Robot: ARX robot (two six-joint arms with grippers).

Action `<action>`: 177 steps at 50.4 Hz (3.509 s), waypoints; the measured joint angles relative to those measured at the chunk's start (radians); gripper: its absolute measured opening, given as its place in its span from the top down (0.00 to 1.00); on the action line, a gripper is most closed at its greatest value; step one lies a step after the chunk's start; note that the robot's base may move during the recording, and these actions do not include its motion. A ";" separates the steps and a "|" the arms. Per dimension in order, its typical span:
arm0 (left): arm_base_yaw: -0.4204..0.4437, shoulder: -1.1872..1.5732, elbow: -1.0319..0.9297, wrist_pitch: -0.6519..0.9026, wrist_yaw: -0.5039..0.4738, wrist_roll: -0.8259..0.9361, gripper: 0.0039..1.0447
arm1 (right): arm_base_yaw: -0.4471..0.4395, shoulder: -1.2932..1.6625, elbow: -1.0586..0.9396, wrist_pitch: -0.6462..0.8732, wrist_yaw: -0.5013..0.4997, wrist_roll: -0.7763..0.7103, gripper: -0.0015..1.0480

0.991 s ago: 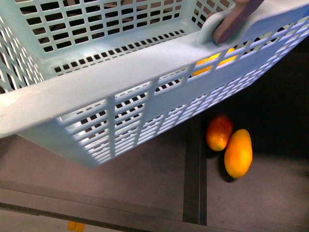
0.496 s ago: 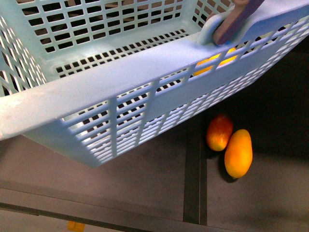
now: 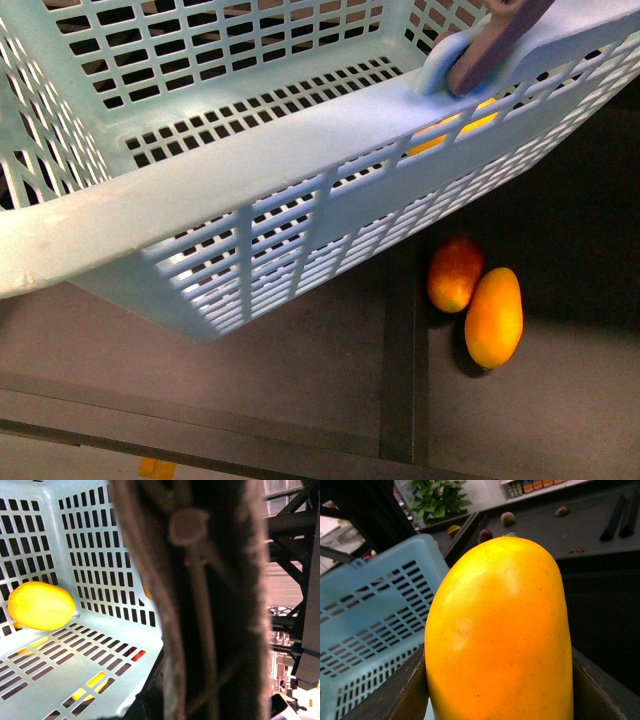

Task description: Pick lemon and mango into basket

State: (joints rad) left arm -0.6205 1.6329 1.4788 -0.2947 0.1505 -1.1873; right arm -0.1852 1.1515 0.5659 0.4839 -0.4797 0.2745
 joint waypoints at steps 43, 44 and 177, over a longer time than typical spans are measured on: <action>0.000 0.000 0.000 0.000 0.000 0.000 0.96 | 0.486 0.182 0.113 0.253 0.392 0.147 0.40; 0.000 0.000 0.000 0.000 0.000 0.000 0.96 | 0.486 0.192 0.116 0.262 0.397 0.154 0.40; 0.000 0.000 0.000 0.000 0.000 -0.003 0.96 | 0.183 -0.681 -0.495 -0.090 0.480 -0.269 0.98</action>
State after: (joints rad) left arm -0.6201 1.6329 1.4788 -0.2951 0.1505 -1.1900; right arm -0.0021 0.4709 0.0708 0.3935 -0.0002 0.0059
